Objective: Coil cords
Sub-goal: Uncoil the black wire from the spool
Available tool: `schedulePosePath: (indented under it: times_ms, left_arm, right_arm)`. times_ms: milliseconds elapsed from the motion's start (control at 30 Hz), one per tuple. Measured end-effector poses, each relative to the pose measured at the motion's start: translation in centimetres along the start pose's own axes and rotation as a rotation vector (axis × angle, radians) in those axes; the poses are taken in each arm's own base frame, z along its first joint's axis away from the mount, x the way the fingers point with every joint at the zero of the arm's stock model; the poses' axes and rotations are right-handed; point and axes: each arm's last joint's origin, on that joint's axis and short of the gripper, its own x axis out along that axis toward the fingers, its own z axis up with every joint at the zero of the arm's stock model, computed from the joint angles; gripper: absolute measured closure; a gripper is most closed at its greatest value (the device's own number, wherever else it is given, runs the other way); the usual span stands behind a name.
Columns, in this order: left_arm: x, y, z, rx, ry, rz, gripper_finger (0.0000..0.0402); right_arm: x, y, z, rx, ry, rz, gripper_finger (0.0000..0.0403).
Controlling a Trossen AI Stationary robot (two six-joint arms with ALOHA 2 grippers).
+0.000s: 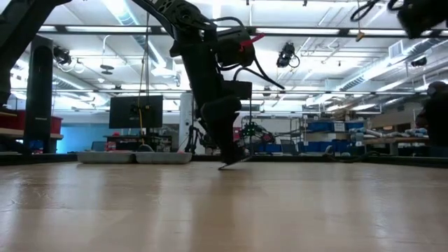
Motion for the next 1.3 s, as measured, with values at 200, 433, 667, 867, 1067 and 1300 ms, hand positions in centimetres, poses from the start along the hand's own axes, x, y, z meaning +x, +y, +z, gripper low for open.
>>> schedulePosePath:
  times_ms: [200, 433, 667, 867, 1067, 1300]
  left_arm:
    - [-0.1, 0.3, -0.3, 0.013, 0.022, 0.018, 0.0006]
    - [-0.1, 0.3, -0.2, 0.013, 0.017, 0.019, 0.0006]
    - [-0.1, 0.3, -0.3, 0.009, 0.02, 0.014, 0.0006]
    - [-0.1, 0.2, -0.2, 0.023, 0.01, 0.013, 0.0006]
    - [-0.1, 0.2, -0.2, 0.028, 0.01, 0.01, 0.0006]
    - [-0.1, 0.2, -0.3, 0.029, 0.022, 0.009, 0.0006]
  right_arm:
    - [-3.5, 0.3, -0.1, -0.033, -0.408, -0.023, 0.04]
    - [-1.2, 3.8, 4.0, -0.207, -0.737, -0.005, 0.0364]
    - [3.5, 5.9, 9.7, -0.282, -0.763, 0.041, 0.032]
    - [7.5, 6.7, 14.2, -0.35, -0.776, 0.152, 0.0276]
    - [11.5, 7.6, 17.2, -0.499, -0.785, 0.258, 0.0239]
    - [14.1, 7.9, 19.0, -0.552, -0.714, 0.474, 0.0222]
